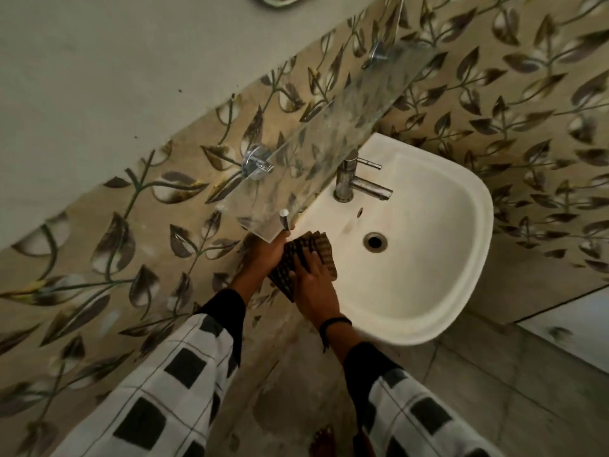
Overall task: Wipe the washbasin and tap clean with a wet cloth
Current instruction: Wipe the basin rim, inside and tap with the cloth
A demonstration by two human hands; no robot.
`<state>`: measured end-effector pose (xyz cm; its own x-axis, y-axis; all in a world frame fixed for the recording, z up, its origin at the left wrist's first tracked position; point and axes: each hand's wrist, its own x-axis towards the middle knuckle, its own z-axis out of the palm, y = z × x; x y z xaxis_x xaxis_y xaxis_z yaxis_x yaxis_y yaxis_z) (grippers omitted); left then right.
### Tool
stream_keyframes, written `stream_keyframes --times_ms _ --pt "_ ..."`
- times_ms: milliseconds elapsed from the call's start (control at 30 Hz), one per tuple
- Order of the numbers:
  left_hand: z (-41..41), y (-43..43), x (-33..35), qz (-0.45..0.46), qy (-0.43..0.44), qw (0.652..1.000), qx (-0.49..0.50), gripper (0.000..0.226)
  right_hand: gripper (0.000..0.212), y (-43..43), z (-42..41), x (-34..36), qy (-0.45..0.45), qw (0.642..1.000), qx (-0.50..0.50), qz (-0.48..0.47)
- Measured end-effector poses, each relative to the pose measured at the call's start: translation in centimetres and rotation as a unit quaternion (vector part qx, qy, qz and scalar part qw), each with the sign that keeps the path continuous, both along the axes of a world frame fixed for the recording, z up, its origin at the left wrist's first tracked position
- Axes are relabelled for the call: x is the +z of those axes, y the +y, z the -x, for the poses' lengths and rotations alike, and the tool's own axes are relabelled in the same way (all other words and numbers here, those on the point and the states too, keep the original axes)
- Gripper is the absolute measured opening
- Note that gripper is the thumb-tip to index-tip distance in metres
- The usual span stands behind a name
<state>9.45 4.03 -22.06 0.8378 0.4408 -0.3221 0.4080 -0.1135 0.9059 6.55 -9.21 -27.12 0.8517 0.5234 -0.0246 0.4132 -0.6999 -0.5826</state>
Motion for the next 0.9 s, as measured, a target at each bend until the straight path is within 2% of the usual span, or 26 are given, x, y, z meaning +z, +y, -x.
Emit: stream_keyframes --times_ms 100,233,367,533,667,733,833,900 --pt "0.2 0.3 0.8 -0.081 0.036 0.994 -0.065 0.060 0.050 -0.6 1.1 -0.8 0.010 0.999 0.011 0.030" --pt "0.2 -0.5 1.3 -0.185 -0.015 0.966 -0.178 0.043 0.048 -3.1 2.2 -0.6 -0.014 0.998 0.013 0.061" --pt "-0.1 0.1 0.4 -0.240 -0.037 0.940 -0.240 0.043 0.031 -3.9 2.1 0.5 -0.034 0.998 -0.025 0.038" --pt "-0.5 0.4 -2.1 -0.371 -0.071 0.877 -0.297 0.038 0.032 -3.9 2.1 0.8 -0.015 0.993 -0.100 0.057" --pt "-0.8 0.5 -3.8 -0.428 -0.092 0.848 -0.299 0.035 0.036 -4.8 1.7 0.0 0.006 0.986 -0.133 0.101" --pt "-1.1 0.3 -4.5 -0.447 -0.110 0.838 -0.292 0.033 0.042 -4.1 1.6 -0.2 0.040 0.986 -0.130 0.092" --pt "-1.3 -0.2 -5.4 -0.472 -0.098 0.836 -0.262 0.032 0.056 -3.3 0.8 -0.2 0.109 0.983 -0.121 0.084" --pt "-1.3 -0.1 -5.9 -0.482 -0.096 0.836 -0.246 0.033 0.056 -3.6 0.3 -0.2 0.113 0.985 -0.100 0.084"
